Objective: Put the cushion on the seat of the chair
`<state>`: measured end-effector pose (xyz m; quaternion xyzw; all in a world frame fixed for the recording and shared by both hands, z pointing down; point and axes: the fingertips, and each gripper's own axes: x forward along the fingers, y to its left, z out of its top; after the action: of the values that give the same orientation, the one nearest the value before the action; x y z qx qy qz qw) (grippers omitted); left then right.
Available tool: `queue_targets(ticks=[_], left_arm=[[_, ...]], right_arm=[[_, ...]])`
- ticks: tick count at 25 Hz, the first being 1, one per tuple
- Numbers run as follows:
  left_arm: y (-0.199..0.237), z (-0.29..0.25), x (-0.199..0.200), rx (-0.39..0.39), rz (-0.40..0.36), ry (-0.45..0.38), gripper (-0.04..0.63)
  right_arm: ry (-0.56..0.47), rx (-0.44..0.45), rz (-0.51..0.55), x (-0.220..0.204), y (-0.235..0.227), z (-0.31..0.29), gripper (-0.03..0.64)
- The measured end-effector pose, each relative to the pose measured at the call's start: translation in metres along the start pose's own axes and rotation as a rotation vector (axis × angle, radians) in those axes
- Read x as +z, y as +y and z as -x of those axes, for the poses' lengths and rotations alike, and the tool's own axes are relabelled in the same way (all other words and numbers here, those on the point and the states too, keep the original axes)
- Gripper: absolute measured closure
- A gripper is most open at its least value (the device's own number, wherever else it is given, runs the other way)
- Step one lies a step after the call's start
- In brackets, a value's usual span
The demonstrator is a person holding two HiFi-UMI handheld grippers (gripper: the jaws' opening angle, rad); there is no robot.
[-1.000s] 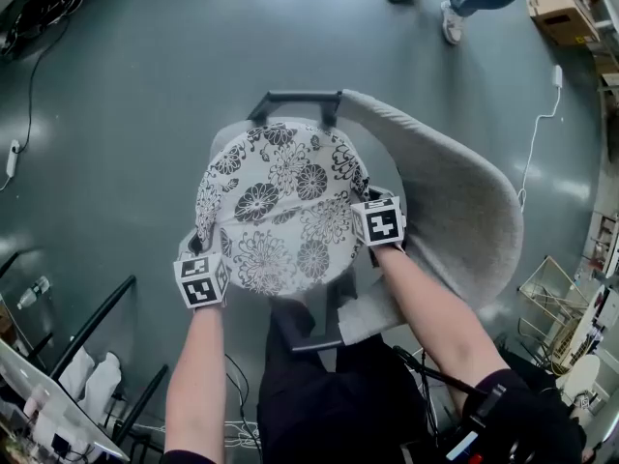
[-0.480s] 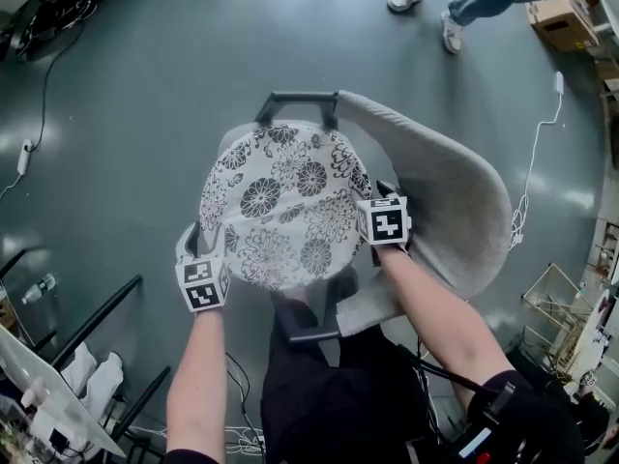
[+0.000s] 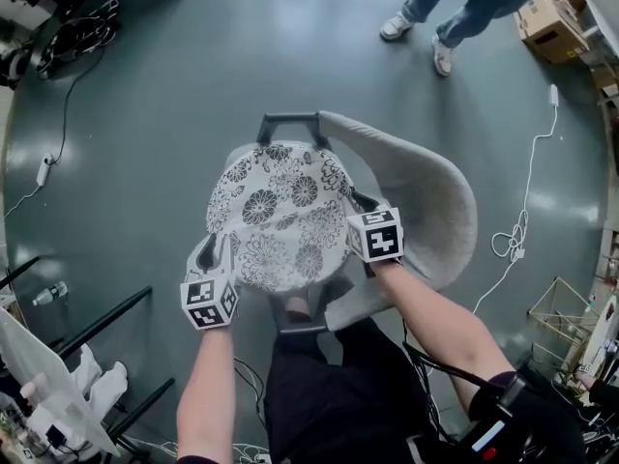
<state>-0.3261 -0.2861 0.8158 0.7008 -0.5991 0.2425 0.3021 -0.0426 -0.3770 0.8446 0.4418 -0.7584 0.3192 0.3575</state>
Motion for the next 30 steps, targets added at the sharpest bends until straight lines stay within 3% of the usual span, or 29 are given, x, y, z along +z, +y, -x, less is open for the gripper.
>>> queue_targets(ticks=[5,17,21,30], left_arm=[[-0.026,0.033,0.029,0.012,-0.039,-0.059,0.584],[-0.097,0.153,0.095,-0.010,0.009,-0.230,0.586],[-0.113,0.188,0.104,0.000,0.069,-0.284,0.588],[-0.171,0.275,0.149,-0.032,0.006,-0.424,0.588]], right_arm=[[-0.139,0.088,0.054,0.039,0.017,0.046,0.575],[-0.260,0.228,0.120,0.071,0.035,0.175,0.586],[-0.316,0.279,0.187,0.083,0.045,0.217,0.591],[-0.451,0.332,0.237,0.104,0.054,0.317,0.598]])
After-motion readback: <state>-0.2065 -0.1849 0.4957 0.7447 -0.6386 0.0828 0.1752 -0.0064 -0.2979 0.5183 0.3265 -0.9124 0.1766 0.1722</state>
